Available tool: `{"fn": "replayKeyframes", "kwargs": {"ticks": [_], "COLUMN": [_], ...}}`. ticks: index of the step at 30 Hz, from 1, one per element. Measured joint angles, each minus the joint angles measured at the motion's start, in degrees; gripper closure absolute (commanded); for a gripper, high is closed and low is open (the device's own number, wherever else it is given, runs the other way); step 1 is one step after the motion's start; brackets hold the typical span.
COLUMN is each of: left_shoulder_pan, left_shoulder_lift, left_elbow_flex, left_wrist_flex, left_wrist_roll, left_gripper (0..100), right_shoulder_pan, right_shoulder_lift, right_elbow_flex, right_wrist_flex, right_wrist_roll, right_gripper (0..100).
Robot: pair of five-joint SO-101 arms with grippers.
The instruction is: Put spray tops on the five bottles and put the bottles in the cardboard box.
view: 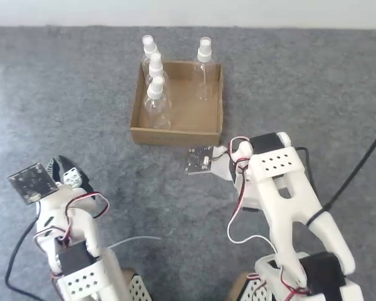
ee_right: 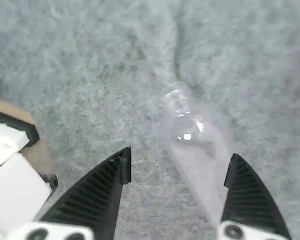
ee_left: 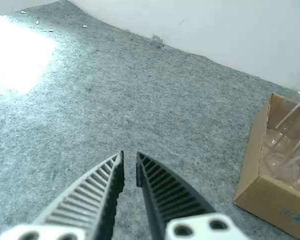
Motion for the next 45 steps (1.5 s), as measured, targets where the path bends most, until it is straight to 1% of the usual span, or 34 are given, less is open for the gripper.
{"fn": "replayKeyframes", "kwargs": {"ticks": [3, 10, 16, 26, 32, 35, 38, 45], "left_shoulder_pan": [0.0, 0.0, 0.0, 0.0, 0.0, 0.0, 0.0, 0.0], "left_shoulder_lift": [0.0, 0.0, 0.0, 0.0, 0.0, 0.0, 0.0, 0.0], "left_elbow_flex": [0.0, 0.0, 0.0, 0.0, 0.0, 0.0, 0.0, 0.0], "left_wrist_flex": [0.0, 0.0, 0.0, 0.0, 0.0, 0.0, 0.0, 0.0], "left_wrist_roll": [0.0, 0.0, 0.0, 0.0, 0.0, 0.0, 0.0, 0.0], "left_gripper": [96, 96, 96, 96, 96, 96, 96, 96], "right_shoulder_pan": [0.1, 0.0, 0.2, 4.5, 5.0, 5.0, 5.0, 4.9], "right_shoulder_lift": [0.0, 0.0, 0.0, 0.0, 0.0, 0.0, 0.0, 0.0], "right_elbow_flex": [1.4, 7.1, 7.9, 13.0, 13.6, 13.6, 13.6, 13.6], "right_wrist_flex": [-1.1, -10.5, -13.0, -21.4, -23.0, -25.3, -28.0, -29.4], "right_wrist_roll": [1.1, 1.5, 1.5, 1.5, 1.1, -3.5, -10.5, -24.1], "right_gripper": [73.8, 73.8, 73.8, 73.9, 73.9, 73.9, 73.9, 73.9]}}
